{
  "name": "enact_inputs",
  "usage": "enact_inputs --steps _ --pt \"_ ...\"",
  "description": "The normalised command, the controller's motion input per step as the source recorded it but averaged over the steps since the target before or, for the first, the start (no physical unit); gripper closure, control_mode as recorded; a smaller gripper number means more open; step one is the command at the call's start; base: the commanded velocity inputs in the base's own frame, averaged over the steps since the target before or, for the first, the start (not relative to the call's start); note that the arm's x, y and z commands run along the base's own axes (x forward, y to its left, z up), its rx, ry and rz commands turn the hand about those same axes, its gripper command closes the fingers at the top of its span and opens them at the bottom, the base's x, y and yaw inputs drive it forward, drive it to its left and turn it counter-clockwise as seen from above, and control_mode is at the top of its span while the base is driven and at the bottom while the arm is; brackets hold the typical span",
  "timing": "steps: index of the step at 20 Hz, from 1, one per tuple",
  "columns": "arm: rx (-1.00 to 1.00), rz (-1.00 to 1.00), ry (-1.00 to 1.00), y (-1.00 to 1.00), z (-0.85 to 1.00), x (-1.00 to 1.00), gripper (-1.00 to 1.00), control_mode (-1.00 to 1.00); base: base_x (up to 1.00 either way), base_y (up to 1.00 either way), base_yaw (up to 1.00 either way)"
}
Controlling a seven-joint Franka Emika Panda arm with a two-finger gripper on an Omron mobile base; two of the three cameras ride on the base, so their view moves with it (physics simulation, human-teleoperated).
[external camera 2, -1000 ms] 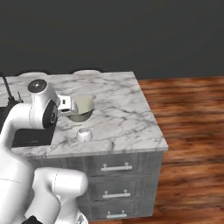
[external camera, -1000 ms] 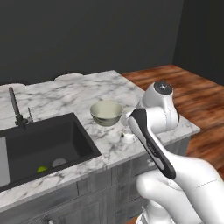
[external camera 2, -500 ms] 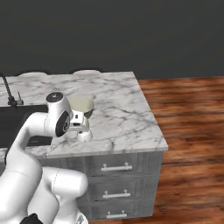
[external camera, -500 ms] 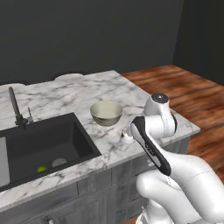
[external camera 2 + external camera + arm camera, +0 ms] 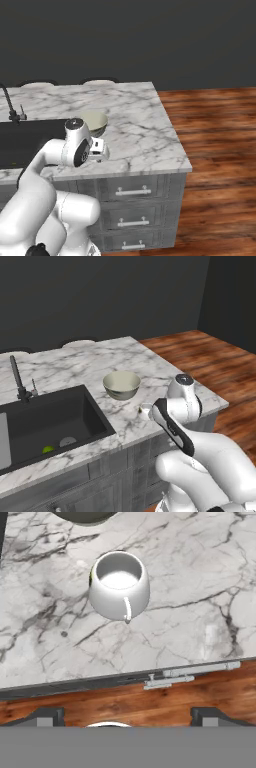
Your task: Clear the mugs and bowl far away from the sink.
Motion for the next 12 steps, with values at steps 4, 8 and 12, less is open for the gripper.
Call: enact_inputs --steps 4,8,12 --pt "0.0 0.03 0.0 0.0 -0.35 0.48 -1.0 -1.0 0.0 0.0 0.0" --pt "0.0 0.04 0.0 0.0 -0.21 0.49 -1.0 -1.0 0.0 0.0 0.0" --pt "0.0 0.05 0.0 0.0 -0.29 0.41 -1.0 -1.0 0.0 0.0 0.0"
